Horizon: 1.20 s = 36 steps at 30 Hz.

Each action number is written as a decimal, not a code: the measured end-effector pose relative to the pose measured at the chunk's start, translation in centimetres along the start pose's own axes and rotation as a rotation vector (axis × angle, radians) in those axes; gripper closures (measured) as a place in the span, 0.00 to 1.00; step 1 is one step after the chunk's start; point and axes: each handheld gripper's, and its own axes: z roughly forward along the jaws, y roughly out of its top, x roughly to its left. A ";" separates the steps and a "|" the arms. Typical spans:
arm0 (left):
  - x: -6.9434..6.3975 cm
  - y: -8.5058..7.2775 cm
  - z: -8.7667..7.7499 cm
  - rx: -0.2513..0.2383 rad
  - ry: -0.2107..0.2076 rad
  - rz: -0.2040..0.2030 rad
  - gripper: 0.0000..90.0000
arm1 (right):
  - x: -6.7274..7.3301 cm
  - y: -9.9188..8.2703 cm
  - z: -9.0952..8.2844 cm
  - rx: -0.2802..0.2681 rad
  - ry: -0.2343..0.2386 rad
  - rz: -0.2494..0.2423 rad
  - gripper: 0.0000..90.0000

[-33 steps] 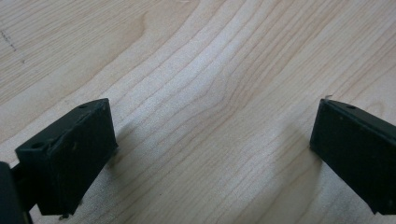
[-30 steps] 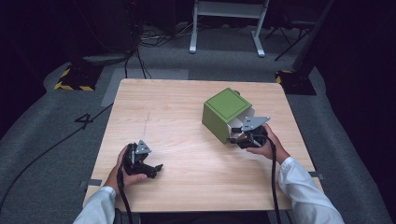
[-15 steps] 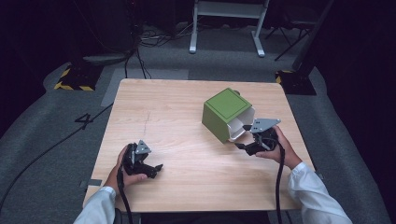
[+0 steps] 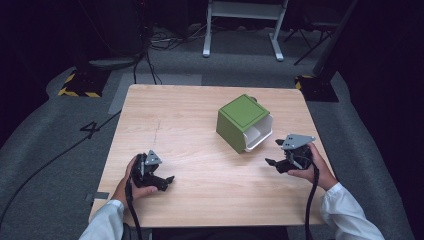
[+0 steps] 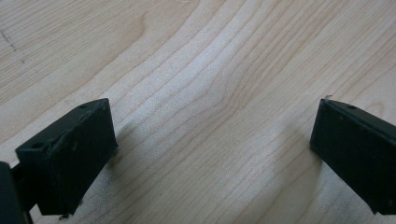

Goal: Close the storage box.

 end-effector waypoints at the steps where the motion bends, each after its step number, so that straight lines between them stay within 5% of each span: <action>1: 0.0 0.0 0.0 -0.001 0.002 0.001 0.01 | 0.0 -0.3 0.0 0.006 -0.005 0.000 0.22; 15: 0.0 0.0 0.0 0.000 0.001 -0.003 0.01 | 0.3 -4.9 -0.8 0.094 -0.023 0.016 0.22; 29: 0.0 0.0 0.0 0.001 0.001 -0.003 0.01 | -0.9 -10.7 -2.1 0.098 -0.078 0.188 0.21; 36: 0.0 0.0 0.0 0.000 0.001 -0.003 0.01 | -1.3 -13.0 -2.8 0.055 -0.085 0.290 0.20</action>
